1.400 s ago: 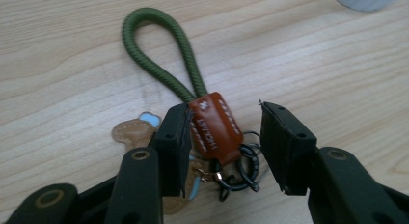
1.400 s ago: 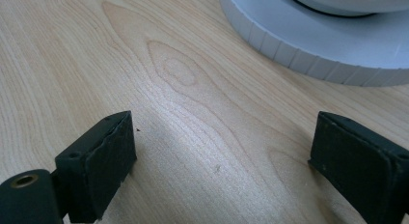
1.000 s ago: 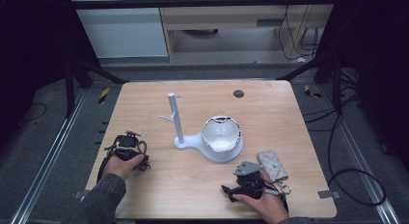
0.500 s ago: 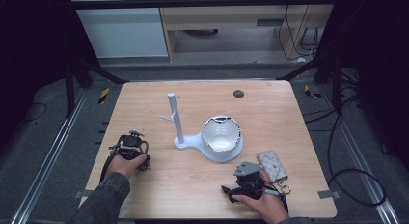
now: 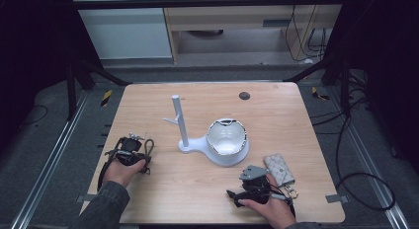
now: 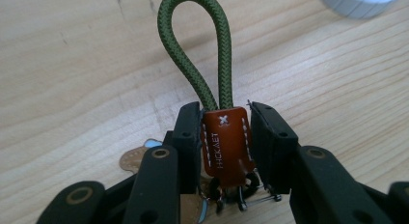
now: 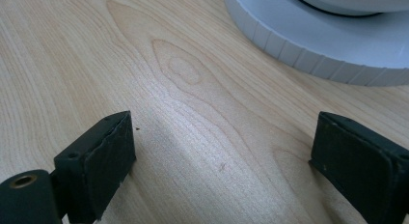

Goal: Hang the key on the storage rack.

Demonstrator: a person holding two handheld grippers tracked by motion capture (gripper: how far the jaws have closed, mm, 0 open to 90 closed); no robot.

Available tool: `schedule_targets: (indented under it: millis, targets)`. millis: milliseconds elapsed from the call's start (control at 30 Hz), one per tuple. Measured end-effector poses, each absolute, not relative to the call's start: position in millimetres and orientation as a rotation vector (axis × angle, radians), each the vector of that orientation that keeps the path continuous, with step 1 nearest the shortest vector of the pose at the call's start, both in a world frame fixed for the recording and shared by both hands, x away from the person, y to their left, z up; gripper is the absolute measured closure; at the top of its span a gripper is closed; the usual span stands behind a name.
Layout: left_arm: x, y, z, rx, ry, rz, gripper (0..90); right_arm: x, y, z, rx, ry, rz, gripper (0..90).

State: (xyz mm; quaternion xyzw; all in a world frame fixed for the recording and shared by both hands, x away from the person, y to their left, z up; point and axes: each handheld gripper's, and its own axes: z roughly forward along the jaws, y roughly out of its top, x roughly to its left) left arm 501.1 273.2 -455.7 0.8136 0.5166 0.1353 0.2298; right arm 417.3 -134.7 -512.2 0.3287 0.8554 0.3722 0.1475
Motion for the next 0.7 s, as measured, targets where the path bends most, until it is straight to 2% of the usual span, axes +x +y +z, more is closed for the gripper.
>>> schedule_targets:
  millis: [400,700]
  targets:
    - [461,291,-424,2.012,1.179,0.513,65.8,418,-134,-512,0.944,2.463,1.073,7.6]
    - [444,273,-412,1.942,1.059,0.595,65.9,419,-134,-513,0.942,2.46,1.073,7.0]
